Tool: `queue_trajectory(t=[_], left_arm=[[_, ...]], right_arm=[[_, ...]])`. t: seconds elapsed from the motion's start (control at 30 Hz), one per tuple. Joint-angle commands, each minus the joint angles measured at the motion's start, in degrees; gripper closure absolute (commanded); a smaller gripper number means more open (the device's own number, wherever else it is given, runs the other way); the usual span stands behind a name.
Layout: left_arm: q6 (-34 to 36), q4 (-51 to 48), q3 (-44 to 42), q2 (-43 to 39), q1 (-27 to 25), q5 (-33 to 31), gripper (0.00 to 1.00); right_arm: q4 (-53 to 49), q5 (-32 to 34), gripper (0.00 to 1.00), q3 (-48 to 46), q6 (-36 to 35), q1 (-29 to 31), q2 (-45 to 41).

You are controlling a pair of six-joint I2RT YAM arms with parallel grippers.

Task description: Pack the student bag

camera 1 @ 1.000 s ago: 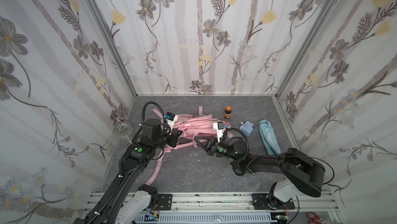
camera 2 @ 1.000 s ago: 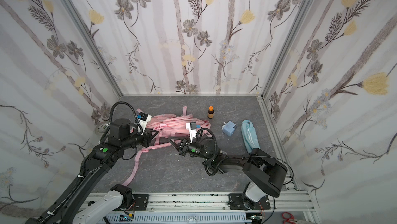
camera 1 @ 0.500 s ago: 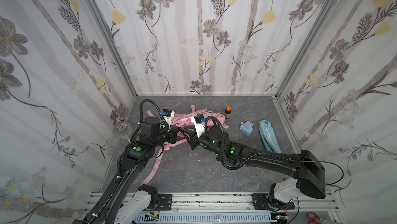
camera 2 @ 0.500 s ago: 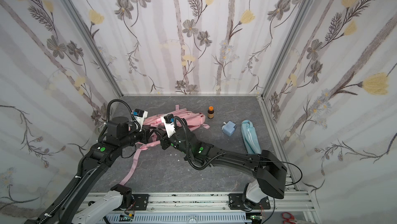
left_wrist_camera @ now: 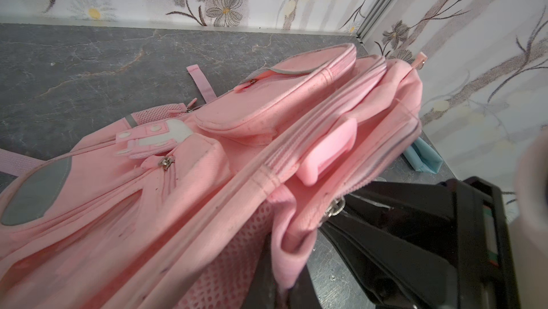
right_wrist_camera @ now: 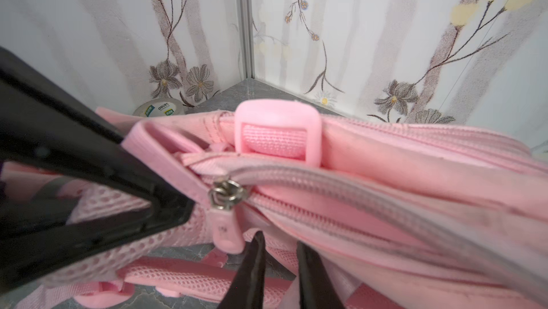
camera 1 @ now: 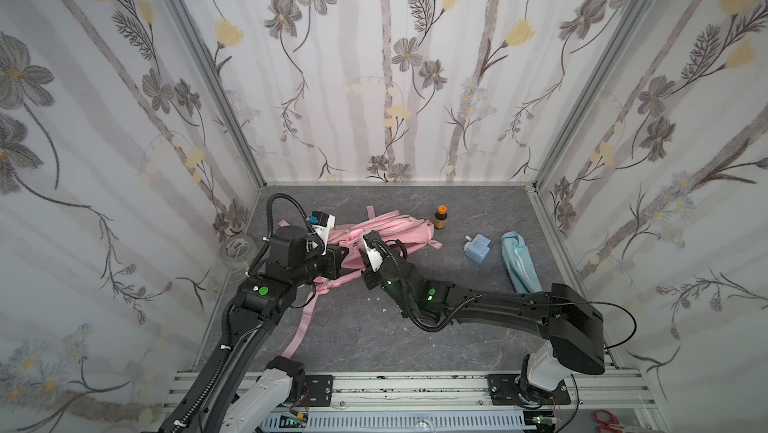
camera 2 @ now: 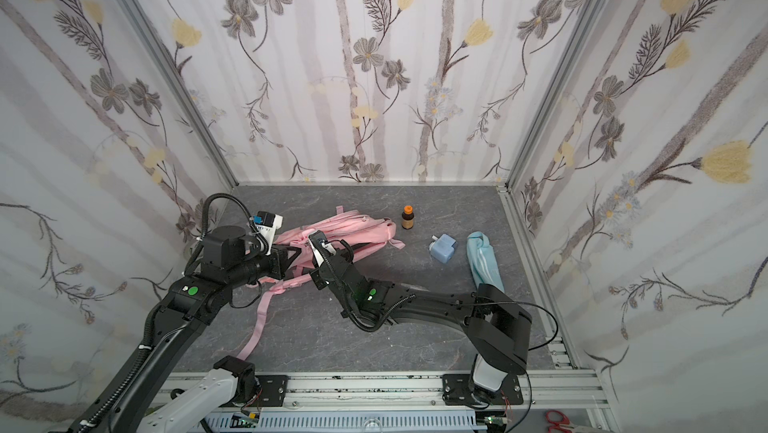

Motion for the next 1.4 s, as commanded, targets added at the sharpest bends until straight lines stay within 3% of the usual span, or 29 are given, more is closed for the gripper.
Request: queue_trajectory(t=[0.0, 0.4, 0.83, 1.17, 1.37], left_arm=[[-2.0, 5.5, 0.6, -0.7, 0.0, 2.0, 1.00], [-3.9, 6.4, 1.1, -0.1, -0.3, -1.1, 1.00], [-5.7, 6.8, 0.9, 0.0, -0.5, -1.2, 1.00], [-6.3, 6.9, -0.1, -0.6, -0.8, -1.3, 1.00], [-6.7, 7.4, -0.2, -0.4, -0.9, -1.7, 1.00]], right_arm=[[6.6, 2.0, 0.80, -0.5, -2.3, 1.0, 0.1], [12.8, 6.8, 0.79, -3.6, -5.0, 5.8, -1.3], [13.3, 9.4, 0.79, -1.0, -4.7, 5.1, 1.4], [14.0, 4.4, 0.84, -0.1, -4.0, 3.0, 2.2], [15.1, 2.2, 0.81, -0.2, -3.8, 3.0, 2.6]])
